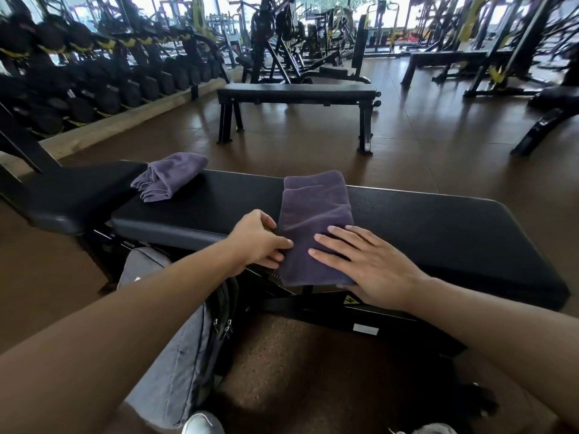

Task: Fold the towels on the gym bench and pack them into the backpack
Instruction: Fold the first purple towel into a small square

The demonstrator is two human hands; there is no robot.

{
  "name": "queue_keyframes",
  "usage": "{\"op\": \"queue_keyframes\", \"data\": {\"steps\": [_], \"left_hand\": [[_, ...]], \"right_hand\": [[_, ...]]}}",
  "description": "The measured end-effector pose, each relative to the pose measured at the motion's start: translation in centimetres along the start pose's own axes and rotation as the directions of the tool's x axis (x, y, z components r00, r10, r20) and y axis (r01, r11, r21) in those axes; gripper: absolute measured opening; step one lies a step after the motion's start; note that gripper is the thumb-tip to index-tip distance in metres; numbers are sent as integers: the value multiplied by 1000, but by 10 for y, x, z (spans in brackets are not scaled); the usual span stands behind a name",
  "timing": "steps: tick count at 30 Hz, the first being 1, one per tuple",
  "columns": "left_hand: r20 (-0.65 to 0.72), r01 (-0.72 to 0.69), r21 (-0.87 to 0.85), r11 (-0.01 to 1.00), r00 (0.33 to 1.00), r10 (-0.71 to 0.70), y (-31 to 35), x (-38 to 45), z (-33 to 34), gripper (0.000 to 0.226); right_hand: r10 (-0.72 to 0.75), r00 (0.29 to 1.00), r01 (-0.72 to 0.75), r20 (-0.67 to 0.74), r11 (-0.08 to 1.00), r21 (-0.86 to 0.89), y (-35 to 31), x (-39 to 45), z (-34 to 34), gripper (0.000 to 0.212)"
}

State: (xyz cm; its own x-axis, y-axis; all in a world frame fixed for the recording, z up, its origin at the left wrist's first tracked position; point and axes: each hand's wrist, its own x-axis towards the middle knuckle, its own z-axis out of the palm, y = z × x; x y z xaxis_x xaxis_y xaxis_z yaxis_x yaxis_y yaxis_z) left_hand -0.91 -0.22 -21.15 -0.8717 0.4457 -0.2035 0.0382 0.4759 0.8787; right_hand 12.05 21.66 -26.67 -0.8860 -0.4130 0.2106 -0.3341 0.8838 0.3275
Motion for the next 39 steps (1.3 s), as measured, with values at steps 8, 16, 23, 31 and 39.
{"op": "queue_keyframes", "data": {"steps": [8, 16, 23, 31, 39], "left_hand": [[618, -648, 400, 648, 713, 332, 11, -23, -10, 107], [234, -711, 185, 679, 703, 672, 2, -26, -1, 70], [137, -704, 189, 685, 710, 691, 11, -29, -6, 36], [286, -593, 131, 795, 790, 542, 1, -31, -4, 124], [-52, -568, -158, 808, 822, 568, 14, -32, 5, 23]], "right_hand": [[462, 851, -207, -250, 732, 649, -11, 16, -27, 22], [630, 730, -161, -265, 535, 830, 0, 26, -58, 20], [484, 817, -138, -313, 692, 708, 19, 19, -67, 9], [703, 696, -171, -145, 358, 918, 20, 23, -64, 10], [685, 720, -154, -114, 318, 935, 24, 28, -76, 13]]}}
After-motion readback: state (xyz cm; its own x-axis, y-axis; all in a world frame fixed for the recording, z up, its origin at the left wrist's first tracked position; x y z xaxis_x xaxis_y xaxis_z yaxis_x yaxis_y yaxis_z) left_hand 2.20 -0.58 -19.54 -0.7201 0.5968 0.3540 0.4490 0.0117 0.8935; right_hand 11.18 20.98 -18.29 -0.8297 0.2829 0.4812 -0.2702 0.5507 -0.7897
